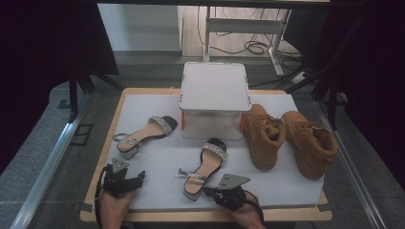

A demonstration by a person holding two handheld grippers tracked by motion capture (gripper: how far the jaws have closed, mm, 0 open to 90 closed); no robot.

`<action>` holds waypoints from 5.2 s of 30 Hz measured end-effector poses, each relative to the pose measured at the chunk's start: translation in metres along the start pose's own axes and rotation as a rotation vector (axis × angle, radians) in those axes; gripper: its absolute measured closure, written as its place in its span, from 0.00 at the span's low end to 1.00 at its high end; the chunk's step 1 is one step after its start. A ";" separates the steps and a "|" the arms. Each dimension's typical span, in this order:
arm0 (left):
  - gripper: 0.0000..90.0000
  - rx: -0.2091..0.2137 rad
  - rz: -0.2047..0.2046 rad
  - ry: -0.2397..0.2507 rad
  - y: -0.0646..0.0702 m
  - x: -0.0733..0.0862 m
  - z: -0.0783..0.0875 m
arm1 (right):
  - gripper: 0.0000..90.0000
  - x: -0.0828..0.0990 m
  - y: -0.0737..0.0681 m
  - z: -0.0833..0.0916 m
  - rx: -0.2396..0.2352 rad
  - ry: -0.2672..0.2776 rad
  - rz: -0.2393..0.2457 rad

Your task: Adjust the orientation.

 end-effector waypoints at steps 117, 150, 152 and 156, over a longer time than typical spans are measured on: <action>0.99 -0.031 0.050 0.012 -0.092 -0.044 -0.030 | 0.12 0.081 0.094 0.116 0.523 0.038 -0.268; 0.80 -0.026 0.015 0.031 -0.043 -0.026 0.000 | 0.12 0.081 0.094 0.116 0.523 0.038 -0.268; 0.72 -0.027 0.024 0.037 -0.042 -0.023 0.006 | 0.12 0.081 0.094 0.116 0.523 0.037 -0.264; 0.59 -0.024 0.010 0.043 -0.036 -0.022 0.015 | 0.12 0.081 0.094 0.116 0.523 0.037 -0.267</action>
Point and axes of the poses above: each handheld gripper's, and its own axes: z roughly backward along the jaws, x roughly out of its underside, y roughly to its right, the point moved 2 cm from there along -z, roughly forward along the jaws, and after that the axes turned 1 degree about -z, right-handed, at the moved point
